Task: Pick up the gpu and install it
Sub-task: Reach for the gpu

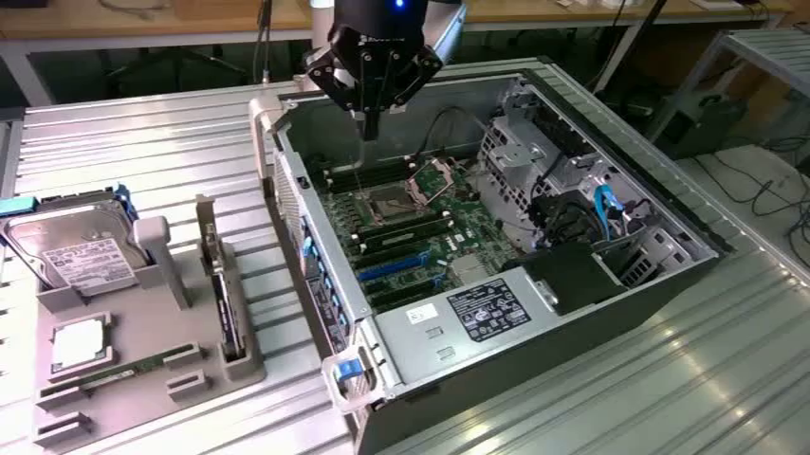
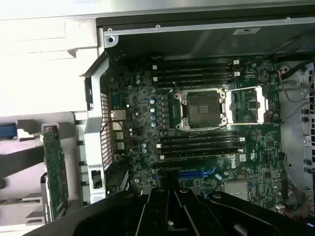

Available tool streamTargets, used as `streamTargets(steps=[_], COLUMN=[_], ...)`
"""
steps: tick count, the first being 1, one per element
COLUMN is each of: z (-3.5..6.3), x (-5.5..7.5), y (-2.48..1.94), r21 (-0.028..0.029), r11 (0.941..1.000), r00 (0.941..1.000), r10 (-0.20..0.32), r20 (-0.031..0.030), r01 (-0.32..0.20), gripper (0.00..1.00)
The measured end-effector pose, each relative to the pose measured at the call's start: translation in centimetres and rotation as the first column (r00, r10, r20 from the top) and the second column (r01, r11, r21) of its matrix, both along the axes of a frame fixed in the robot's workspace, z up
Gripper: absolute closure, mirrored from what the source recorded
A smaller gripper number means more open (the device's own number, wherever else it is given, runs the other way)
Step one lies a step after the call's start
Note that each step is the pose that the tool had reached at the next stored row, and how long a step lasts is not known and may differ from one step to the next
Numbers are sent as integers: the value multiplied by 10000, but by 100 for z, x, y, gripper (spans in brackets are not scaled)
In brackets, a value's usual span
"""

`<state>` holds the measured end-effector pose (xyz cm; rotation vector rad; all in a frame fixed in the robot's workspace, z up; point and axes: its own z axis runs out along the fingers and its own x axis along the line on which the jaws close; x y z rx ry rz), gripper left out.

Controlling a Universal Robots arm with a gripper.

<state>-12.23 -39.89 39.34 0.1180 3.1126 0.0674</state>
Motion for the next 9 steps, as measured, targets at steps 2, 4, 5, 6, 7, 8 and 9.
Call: streamTargets(steps=[2,4,5,6,7,8,9], z=[-1,-1,-1,0,0,-1,-1], x=[-38,-52,-59,-65,-70,-81,-88], y=[0,0,0,0,0,-1,0], r21=[2,1,2,1,1,1,2], r11=[10000,10000,10000,10000,10000,10000,10000], r00=[10000,10000,10000,10000,10000,10000,10000], r10=[0,0,1,0,0,1,1], r20=[1,1,1,0,0,1,1], r01=[0,0,-1,0,0,-1,-1], gripper=[89,89,89,89,89,89,89])
